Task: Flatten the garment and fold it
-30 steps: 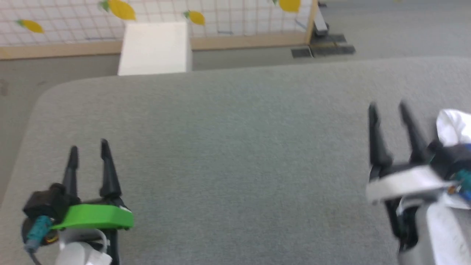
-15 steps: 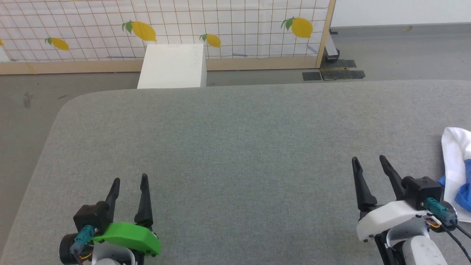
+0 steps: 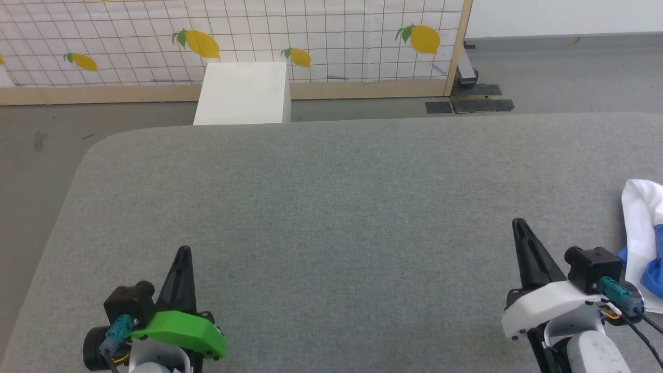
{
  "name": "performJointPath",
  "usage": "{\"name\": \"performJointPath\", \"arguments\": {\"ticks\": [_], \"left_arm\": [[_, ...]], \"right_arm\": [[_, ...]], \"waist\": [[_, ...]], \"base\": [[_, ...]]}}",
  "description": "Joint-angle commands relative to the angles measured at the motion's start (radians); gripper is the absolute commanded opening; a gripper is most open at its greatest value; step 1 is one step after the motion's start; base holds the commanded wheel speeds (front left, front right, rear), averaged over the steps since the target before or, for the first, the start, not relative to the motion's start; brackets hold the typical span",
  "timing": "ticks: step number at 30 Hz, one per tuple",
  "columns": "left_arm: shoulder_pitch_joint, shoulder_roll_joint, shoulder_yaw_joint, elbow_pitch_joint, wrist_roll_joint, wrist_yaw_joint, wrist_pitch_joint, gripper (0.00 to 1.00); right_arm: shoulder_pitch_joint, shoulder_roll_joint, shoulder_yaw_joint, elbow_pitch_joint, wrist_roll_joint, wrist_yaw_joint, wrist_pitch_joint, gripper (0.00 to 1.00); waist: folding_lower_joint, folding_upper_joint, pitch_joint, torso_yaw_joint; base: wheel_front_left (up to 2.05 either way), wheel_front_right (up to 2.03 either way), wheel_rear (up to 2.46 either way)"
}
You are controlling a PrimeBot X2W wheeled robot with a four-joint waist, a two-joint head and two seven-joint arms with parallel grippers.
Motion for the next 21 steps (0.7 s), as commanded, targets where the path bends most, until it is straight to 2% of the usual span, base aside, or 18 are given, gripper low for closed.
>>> {"name": "performJointPath", "arguments": {"ticks": [1, 21], "left_arm": [[0.003, -0.004, 0.001, -0.007, 0.013, 0.002, 0.007, 0.0], [0.011, -0.012, 0.006, -0.043, 0.058, 0.008, 0.046, 0.0]], "right_arm": [[0.008, 0.0, 0.002, -0.01, -0.009, 0.0, 0.005, 0.0], [0.024, 0.0, 0.007, -0.05, -0.028, 0.0, 0.03, 0.0]], "waist": [[0.0001, -0.0001, 0.0, 0.001], [0.0001, -0.0001, 0.0, 0.007]], "base": [[0.0, 0.0, 0.0], [0.0, 0.0, 0.0]]}}
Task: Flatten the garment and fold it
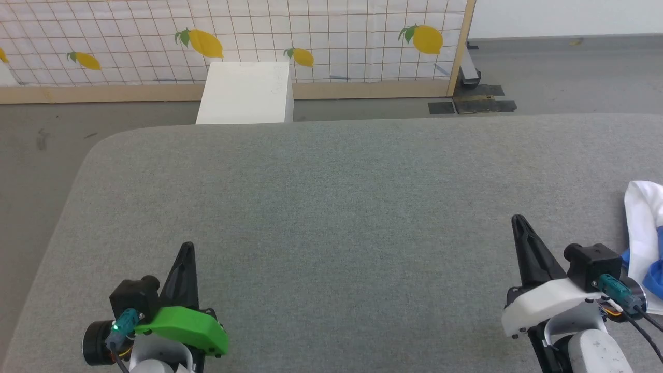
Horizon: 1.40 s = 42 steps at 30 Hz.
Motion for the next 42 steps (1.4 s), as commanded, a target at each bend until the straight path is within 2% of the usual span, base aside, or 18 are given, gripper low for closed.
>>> {"name": "performJointPath", "arguments": {"ticks": [1, 42], "left_arm": [[0.009, -0.004, 0.002, -0.008, 0.011, 0.004, 0.006, 0.0], [0.024, -0.022, 0.011, -0.082, 0.102, 0.015, 0.087, 0.0]], "right_arm": [[0.019, 0.0, 0.003, -0.01, -0.012, 0.0, 0.004, 0.0], [0.051, 0.001, 0.013, -0.091, -0.051, -0.001, 0.055, 0.0]], "waist": [[0.0001, 0.0, 0.0, 0.0], [0.0001, 0.0, 0.0, 0.013]], "base": [[0.0, 0.0, 0.0], [0.0, 0.0, 0.0]]}}
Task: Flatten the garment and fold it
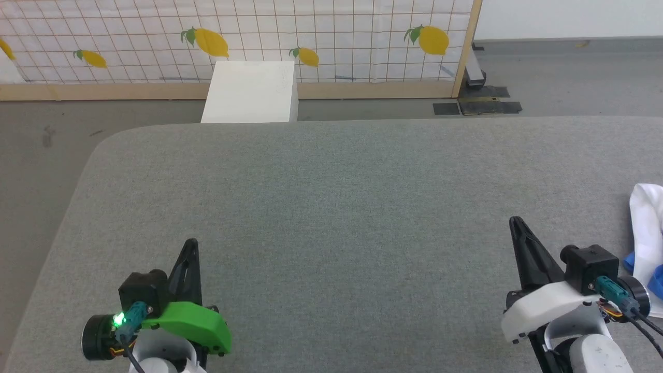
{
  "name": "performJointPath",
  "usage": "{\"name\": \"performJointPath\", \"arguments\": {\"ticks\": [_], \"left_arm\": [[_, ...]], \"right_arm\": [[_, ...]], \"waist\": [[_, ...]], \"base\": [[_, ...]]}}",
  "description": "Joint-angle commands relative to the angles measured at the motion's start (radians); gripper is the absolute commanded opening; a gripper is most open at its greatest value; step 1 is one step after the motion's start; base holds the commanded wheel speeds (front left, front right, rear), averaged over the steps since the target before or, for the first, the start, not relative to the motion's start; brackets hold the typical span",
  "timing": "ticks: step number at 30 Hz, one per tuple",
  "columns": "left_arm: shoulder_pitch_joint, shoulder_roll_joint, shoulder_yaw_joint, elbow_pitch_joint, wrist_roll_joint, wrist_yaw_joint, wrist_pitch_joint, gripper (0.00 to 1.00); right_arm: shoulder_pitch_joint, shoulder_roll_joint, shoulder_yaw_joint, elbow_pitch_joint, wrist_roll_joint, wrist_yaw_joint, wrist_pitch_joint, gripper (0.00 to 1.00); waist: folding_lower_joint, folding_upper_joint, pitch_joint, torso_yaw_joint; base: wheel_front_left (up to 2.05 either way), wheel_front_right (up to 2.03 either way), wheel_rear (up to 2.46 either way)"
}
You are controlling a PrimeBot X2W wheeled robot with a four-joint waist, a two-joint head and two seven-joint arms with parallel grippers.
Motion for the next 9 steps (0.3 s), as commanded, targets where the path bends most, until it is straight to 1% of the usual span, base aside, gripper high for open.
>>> {"name": "performJointPath", "arguments": {"ticks": [1, 9], "left_arm": [[0.01, -0.004, 0.003, -0.009, 0.019, 0.006, 0.008, 0.0], [0.013, -0.007, 0.004, -0.023, 0.038, 0.008, 0.024, 0.0]], "right_arm": [[0.017, 0.001, 0.002, -0.01, -0.01, -0.001, 0.003, 0.0], [0.023, 0.001, 0.004, -0.026, -0.018, -0.001, 0.014, 0.0]], "waist": [[0.0, 0.0, 0.0, 0.0], [0.0, 0.0, 0.0, 0.003]], "base": [[0.0, 0.0, 0.0], [0.0, 0.0, 0.0]]}}
